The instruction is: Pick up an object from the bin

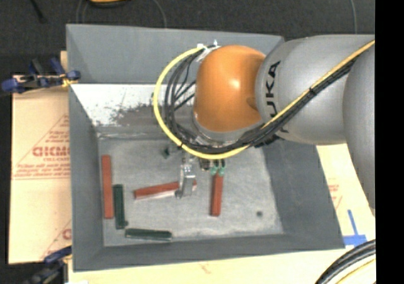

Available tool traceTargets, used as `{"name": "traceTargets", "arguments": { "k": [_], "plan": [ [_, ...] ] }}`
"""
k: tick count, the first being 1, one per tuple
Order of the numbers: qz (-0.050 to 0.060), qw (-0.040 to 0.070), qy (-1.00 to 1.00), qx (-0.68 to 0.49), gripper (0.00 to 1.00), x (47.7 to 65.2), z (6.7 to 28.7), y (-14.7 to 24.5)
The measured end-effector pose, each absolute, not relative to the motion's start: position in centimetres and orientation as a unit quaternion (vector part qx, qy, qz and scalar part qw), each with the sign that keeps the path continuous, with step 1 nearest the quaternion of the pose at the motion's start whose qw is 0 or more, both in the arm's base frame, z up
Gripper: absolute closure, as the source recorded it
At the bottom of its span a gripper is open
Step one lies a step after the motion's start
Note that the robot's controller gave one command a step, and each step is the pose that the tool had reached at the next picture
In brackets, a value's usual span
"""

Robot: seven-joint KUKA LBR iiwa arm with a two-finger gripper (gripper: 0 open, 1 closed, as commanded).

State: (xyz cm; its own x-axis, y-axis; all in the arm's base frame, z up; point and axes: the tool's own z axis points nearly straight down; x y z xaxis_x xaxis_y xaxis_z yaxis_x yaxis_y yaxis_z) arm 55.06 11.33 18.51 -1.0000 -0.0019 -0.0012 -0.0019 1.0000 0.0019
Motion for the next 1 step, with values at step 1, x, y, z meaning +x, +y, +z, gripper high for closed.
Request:
{"name": "traceTargets", "arguments": {
  "k": [1],
  "plan": [
    [0.0, 0.005, 1.0, -0.027, 0.0, 56.48, 12.09, 11.61]
  ]
}}
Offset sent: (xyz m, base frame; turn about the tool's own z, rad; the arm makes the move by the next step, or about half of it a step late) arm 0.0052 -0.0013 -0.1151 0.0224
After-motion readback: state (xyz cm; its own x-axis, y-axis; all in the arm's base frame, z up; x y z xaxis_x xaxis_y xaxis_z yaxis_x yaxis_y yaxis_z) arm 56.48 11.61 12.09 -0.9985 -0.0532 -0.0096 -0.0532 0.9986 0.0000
